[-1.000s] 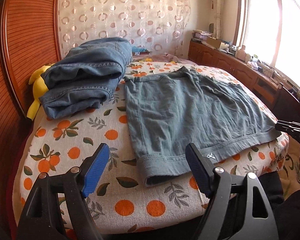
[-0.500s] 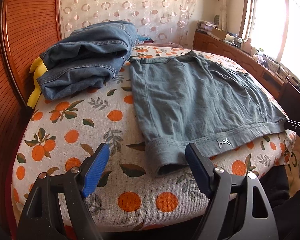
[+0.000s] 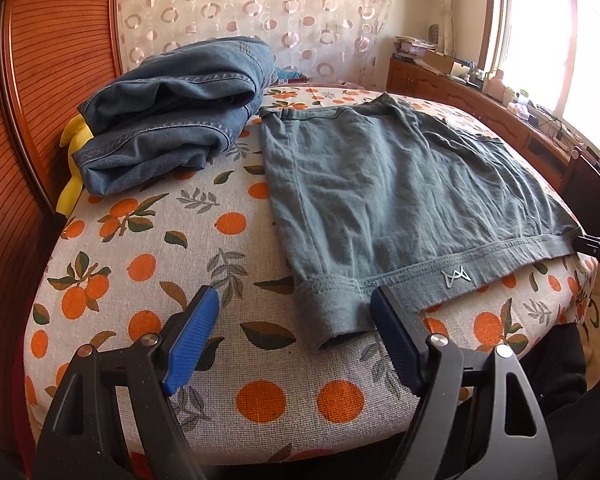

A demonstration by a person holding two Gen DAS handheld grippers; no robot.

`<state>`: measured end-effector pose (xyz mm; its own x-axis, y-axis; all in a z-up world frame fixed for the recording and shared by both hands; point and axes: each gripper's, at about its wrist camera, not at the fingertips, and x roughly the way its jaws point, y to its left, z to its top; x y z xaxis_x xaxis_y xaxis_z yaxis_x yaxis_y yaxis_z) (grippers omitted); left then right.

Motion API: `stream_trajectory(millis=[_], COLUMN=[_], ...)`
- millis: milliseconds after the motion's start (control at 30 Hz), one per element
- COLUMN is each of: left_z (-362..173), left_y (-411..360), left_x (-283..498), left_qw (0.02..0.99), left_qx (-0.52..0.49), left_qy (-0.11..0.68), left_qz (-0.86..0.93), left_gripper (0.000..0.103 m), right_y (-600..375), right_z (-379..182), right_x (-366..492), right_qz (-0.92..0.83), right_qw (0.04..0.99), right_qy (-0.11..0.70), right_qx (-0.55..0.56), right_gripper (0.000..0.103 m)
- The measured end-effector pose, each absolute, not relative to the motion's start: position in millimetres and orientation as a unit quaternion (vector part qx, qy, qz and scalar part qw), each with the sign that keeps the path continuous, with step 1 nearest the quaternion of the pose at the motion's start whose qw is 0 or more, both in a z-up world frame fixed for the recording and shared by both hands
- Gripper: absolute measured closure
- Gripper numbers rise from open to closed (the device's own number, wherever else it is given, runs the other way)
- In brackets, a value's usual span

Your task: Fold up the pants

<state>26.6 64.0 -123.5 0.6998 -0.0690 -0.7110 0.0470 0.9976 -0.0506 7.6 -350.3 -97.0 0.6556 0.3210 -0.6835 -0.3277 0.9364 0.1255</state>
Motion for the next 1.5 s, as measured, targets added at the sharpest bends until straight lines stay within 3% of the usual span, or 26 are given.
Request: stream_trajectory(millis=[100, 300, 433, 600, 667, 800, 1333, 1500], left_z=[-123.2, -122.5, -119.3, -116.2, -116.4, -111.9, -102.1, -99.5], left_y=[62.6, 59.9, 61.1, 60.5, 57.0, 49.2, 41.1, 43.6], left_x=[26.0, 20.3, 17.7, 21.2, 23.0, 20.1, -6.5, -3.8], left_qw=[0.92, 0.92, 0.921, 0.919, 0.918, 0.918, 0.912, 0.917], left_qx=[-0.013, -0.009, -0.027, -0.045, -0.043, -0.027, -0.017, -0.019], left_qy=[0.389, 0.388, 0.383, 0.384, 0.386, 0.384, 0.398, 0.39], left_qz=[-0.036, -0.045, -0.059, -0.078, -0.087, -0.091, -0.092, -0.08], left_gripper=[0.024, 0.024, 0.045, 0.06, 0.075, 0.087, 0.09, 0.074], right_y=[-353.8, -365.9, -369.5, -363.5, -363.2, -366.7, -369.7, -360.0], right_z=[-95.2, -87.0, -86.8, -90.6, -90.6, -87.7, -75.4, -63.6], right_x=[7.5, 2.4, 0.5, 4.0, 4.7, 4.3, -6.7, -3.5], right_qz=[0.175, 0.179, 0.181, 0.177, 0.177, 0.183, 0.185, 0.193], right_qw=[0.911, 0.912, 0.911, 0.909, 0.909, 0.909, 0.918, 0.922], right_qy=[0.374, 0.368, 0.371, 0.378, 0.378, 0.375, 0.351, 0.335], right_qx=[-0.008, 0.001, 0.004, 0.0, 0.001, 0.007, 0.012, 0.0], right_gripper=[0.092, 0.096, 0.096, 0.096, 0.096, 0.096, 0.096, 0.096])
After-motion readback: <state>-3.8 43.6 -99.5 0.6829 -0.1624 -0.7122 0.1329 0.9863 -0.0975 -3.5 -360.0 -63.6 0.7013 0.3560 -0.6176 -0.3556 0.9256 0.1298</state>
